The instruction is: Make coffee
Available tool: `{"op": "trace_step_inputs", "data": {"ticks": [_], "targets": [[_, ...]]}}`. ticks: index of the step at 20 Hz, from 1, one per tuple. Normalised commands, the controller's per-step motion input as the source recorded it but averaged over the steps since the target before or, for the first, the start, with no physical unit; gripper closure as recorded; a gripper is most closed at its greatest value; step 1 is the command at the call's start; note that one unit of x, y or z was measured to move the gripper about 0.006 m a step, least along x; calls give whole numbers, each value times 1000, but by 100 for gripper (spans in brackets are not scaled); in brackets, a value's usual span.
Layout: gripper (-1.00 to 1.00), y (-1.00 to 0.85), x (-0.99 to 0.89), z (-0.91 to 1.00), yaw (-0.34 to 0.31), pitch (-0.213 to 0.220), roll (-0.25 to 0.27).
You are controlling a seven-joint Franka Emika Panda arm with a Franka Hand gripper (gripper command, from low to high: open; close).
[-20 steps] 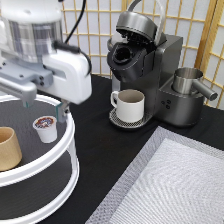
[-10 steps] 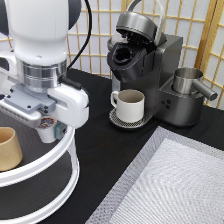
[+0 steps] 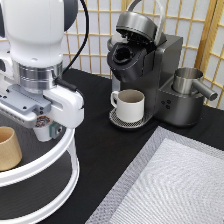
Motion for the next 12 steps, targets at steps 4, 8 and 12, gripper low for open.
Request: {"op": "trace_step_inputs", "data": {"ticks": [4,8,12], "targets": [[100,0,-146,139,0,-154,0],[100,0,-94,136,0,-148,12],[100,145,-14,699,4,-78,44]]}}
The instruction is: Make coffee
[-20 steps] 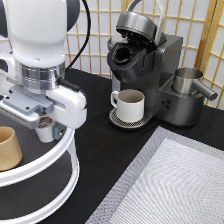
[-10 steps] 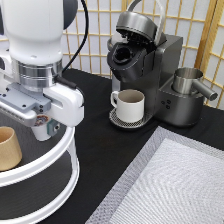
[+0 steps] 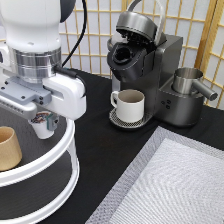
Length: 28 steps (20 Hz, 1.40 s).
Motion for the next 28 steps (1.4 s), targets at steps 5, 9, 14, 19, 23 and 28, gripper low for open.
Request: {"op": "trace_step_inputs", "data": {"ticks": [5,9,14,19,23,28], "targets": [[100,487,23,887,50,40,147],[100,561,0,577,43,84,238],[100,406,13,311,30,38,341],[100,350,124,232,16,-27,362],[100,323,115,269,3,-63,340],[100,341,39,430,0,-71,285]]}}
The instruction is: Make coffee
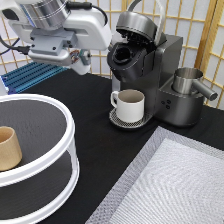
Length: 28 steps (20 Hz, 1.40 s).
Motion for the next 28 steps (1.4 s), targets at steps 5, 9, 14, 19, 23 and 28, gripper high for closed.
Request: {"op": "trace_step_inputs", "data": {"ticks": [5,9,14,19,23,28], "targets": [[100,579,2,502,0,3,204],[100,683,0,368,0,2,129],[100,697,193,98,-22,0,27],[100,349,403,27,-102,0,0],[100,421,201,14,-116,2,0],[100,438,57,0,-84,34,4]]}}
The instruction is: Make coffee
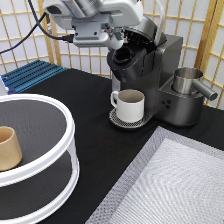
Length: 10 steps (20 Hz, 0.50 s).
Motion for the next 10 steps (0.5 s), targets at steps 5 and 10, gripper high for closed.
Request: {"op": "trace_step_inputs", "data": {"ticks": [5,10], "targets": [[100,364,29,-21,-80,61,20],[100,283,131,-1,-91,67,12]]}}
